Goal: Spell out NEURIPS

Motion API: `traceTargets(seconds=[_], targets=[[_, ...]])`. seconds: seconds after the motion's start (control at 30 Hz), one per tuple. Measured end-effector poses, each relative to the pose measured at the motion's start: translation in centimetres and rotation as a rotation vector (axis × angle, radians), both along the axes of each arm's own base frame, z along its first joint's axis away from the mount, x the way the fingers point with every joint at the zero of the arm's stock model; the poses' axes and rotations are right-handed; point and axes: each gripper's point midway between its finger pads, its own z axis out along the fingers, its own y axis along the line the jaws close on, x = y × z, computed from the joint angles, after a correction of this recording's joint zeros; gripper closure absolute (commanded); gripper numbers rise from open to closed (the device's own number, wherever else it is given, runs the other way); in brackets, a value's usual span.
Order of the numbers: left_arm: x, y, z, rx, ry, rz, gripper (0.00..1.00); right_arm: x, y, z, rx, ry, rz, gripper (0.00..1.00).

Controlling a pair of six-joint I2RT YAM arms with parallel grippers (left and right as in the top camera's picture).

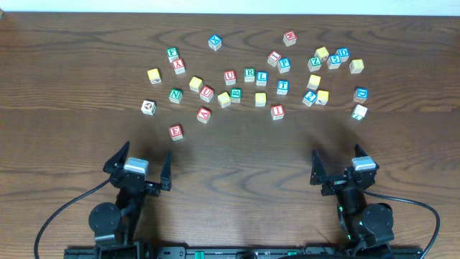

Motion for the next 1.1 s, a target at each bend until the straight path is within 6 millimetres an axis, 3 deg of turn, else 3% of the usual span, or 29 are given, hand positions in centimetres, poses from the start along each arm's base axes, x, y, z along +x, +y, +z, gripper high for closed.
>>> traceTargets(seconds=[0.2, 0.37, 0.5, 0.63, 0.87, 1.1], targets=[[-0.3, -0.1, -0.7, -0.041, 0.104, -0.001, 0.03, 0.0, 0.0, 0.0, 0.000, 0.001, 0.000, 0.01], [0.1, 0.1, 2.0, -0.082, 0.205, 0.016, 0.02, 0.0, 0.0, -0.1, -0.001, 0.003, 0.001, 0.01], [2.1, 0.4, 5.1, -0.109, 0.339, 0.027, 0.02, 0.0, 0.1, -0.1, -0.001, 0.004, 0.003, 0.01], [4.5, 0.7, 6.6, -0.136, 0.521, 0.034, 0.02, 0.0, 0.1, -0.1, -0.001, 0.004, 0.004, 0.01], [7.0, 1.1, 7.1, -0.165, 0.898, 0.044, 0.02, 0.0, 0.1, -0.1, -0.001, 0.003, 0.005, 0.01], [10.1, 1.5, 8.1, -0.156, 0.956, 0.036, 0.02, 0.0, 0.1, -0.1, -0.001, 0.003, 0.005, 0.01]])
